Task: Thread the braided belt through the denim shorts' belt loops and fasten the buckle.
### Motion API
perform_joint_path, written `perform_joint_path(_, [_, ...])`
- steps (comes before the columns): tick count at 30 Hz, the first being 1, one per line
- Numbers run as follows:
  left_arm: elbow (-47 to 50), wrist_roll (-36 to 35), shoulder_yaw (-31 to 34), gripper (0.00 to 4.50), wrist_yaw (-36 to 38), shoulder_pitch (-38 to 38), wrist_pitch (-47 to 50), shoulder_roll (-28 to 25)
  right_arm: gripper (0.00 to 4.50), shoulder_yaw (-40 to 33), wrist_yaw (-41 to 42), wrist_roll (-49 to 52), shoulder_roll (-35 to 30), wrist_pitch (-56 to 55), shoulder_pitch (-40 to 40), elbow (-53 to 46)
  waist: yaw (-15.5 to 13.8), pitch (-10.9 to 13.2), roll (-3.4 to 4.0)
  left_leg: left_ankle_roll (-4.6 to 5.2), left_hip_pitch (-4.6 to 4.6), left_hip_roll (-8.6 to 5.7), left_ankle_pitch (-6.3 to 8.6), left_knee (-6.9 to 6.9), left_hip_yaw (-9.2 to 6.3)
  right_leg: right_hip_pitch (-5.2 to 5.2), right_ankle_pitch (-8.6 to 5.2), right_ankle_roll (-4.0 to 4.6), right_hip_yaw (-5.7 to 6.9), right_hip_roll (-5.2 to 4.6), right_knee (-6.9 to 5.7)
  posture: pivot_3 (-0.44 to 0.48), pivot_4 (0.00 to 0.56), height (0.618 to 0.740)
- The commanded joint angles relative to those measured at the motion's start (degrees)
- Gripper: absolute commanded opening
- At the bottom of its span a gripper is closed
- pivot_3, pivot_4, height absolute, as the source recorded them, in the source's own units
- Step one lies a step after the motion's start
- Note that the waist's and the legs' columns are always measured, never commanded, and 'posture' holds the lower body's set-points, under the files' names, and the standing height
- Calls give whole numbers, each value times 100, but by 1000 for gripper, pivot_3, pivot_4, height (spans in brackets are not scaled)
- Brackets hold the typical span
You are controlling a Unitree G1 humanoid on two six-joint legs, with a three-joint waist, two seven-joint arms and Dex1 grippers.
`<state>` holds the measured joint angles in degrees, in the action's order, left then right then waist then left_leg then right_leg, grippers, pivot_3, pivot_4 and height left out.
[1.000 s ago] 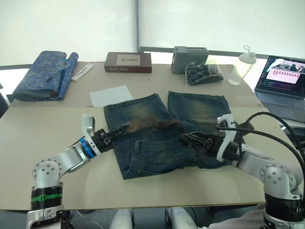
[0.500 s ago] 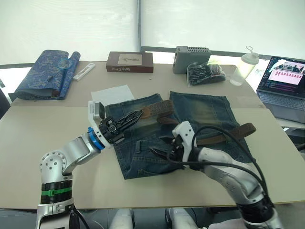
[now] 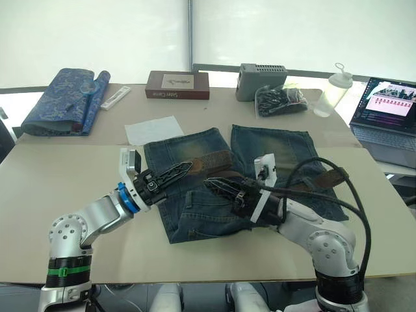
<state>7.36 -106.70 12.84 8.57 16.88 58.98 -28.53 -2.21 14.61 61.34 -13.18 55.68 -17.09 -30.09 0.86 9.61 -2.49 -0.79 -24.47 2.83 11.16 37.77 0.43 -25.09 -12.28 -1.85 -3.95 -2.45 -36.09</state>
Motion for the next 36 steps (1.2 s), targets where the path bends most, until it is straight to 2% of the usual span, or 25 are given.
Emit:
perform_joint_path(1, [213, 13, -10, 0, 181, -17, 12, -89, 2133, -319, -391, 827, 82, 99, -162, -20, 3, 1, 1, 0, 0, 1, 0, 0, -1, 0, 0, 0, 1, 1, 0, 0, 150, 718])
perform_joint_path(10, [272, 312, -117, 0, 461, -173, 93, -233, 2133, -400, -1158, 1829, 81, -78, -383, 209, 15, 1, 2, 0, -2, 0, 0, 0, 1, -1, -1, 0, 0, 0, 2, 0, 150, 718])
perform_joint_path(16, [338, 670, -191, 0, 603, -124, 85, -228, 230, -250, -1310, 1826, 39, -97, -434, 274, 13, 2, 3, 0, -4, 0, 0, 0, 1, -1, -1, -1, -1, -1, 4, 0, 150, 718])
perform_joint_path(17, [407, 844, -225, 0, 649, -131, 69, -233, 23, -220, -1346, 1707, 45, -127, -450, 283, 15, 2, 3, 0, -4, 0, 0, 0, 1, -1, -1, -1, -1, -1, 4, 0, 150, 718])
perform_joint_path(20, [570, 1725, -328, 0, 841, -217, -109, -316, 23, -80, -1391, 1119, -50, -203, -498, 310, 15, 2, 4, 0, -4, 0, 0, 0, 1, -1, -1, -1, -1, 0, 4, 0, 150, 718])
perform_joint_path(23, [741, 2732, -360, 1147, 1494, -417, -506, -550, 0, 295, -1365, 170, -379, -194, -543, 434, 33, 4, 7, 0, -2, 0, 0, 0, 7, -3, -1, 0, -2, -1, 4, 0, 150, 718])
perform_joint_path(25, [1085, 4112, -727, 2074, 2229, -652, -1227, -1036, 0, 446, -1396, -205, -466, -146, -554, 536, 51, 4, 6, 0, -5, 1, 0, -4, 10, -9, -2, 4, -3, -1, 6, 0, 150, 718])
perform_joint_path(26, [1239, 4954, -986, 2514, 2787, -885, -1877, -1375, 0, 543, -1354, -348, -490, -127, -553, 552, 47, 7, 10, -1, -5, 2, 1, -9, 11, -12, -3, 7, -3, -1, 10, 0, 150, 718])
perform_joint_path(29, [1224, 6514, -1398, 2514, 3807, -1388, -3339, -1886, 0, 685, -1262, -597, -437, -46, -543, 620, 45, 7, 15, -2, -1, 1, 0, -42, 30, -27, 4, 32, -13, -10, 19, 0, 150, 718])
perform_joint_path(33, [854, 7083, -1316, 2514, 4305, -1624, -4049, -1830, 0, 792, -1309, -815, -301, 83, -507, 711, 15, 8, 16, -2, -2, 6, 0, -75, 41, -40, 4, 61, -15, -15, 27, 0, 150, 718])
perform_joint_path(36, [706, 7325, -1280, 2514, 4481, -1675, -4270, -1740, 0, 778, -1350, -791, -179, 245, -475, 733, 12, 8, 16, -1, -33, 6, -1, -77, 40, -74, 4, 47, -12, -13, 19, 0, 150, 718])
